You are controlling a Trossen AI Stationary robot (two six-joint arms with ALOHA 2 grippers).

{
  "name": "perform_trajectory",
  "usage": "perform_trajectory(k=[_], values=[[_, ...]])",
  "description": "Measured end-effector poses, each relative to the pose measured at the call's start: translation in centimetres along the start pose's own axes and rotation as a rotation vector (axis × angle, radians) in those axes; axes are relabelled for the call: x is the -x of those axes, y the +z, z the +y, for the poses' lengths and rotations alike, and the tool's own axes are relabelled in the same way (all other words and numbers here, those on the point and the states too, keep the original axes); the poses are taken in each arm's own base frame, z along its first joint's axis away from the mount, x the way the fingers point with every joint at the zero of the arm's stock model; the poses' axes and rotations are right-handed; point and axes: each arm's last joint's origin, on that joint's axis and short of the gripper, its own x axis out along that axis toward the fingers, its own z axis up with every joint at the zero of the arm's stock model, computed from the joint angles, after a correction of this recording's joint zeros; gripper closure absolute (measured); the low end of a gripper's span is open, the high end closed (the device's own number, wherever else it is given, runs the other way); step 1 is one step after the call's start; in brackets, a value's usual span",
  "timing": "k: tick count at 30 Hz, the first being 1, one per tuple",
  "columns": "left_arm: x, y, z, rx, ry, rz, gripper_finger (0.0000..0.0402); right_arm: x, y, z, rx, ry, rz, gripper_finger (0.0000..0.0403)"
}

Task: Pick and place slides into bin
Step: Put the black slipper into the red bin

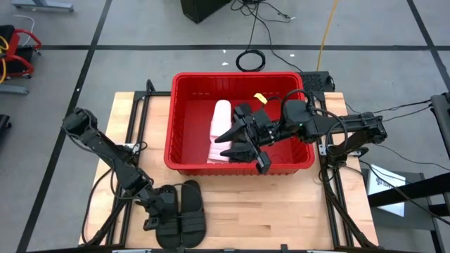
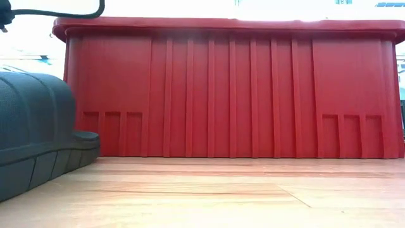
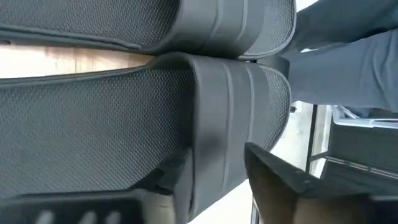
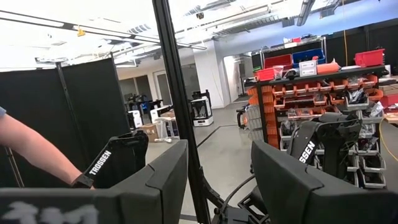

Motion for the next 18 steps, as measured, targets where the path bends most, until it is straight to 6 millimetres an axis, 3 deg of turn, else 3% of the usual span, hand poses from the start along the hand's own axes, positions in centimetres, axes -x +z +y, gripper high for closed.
perform_trajectory(k=[8, 18], values=[[0.0, 0.0, 0.02, -0.009, 0.002, -0.002, 0.0388, 0.0, 0.0, -0.01, 0.002, -0.001, 0.0, 0.0236], [0.01, -0.01, -0.23, 0.019, -0.042, 0.027, 0.0397, 0.0, 0.0, 0.0, 0.003, 0.0, 0.0, 0.0236]])
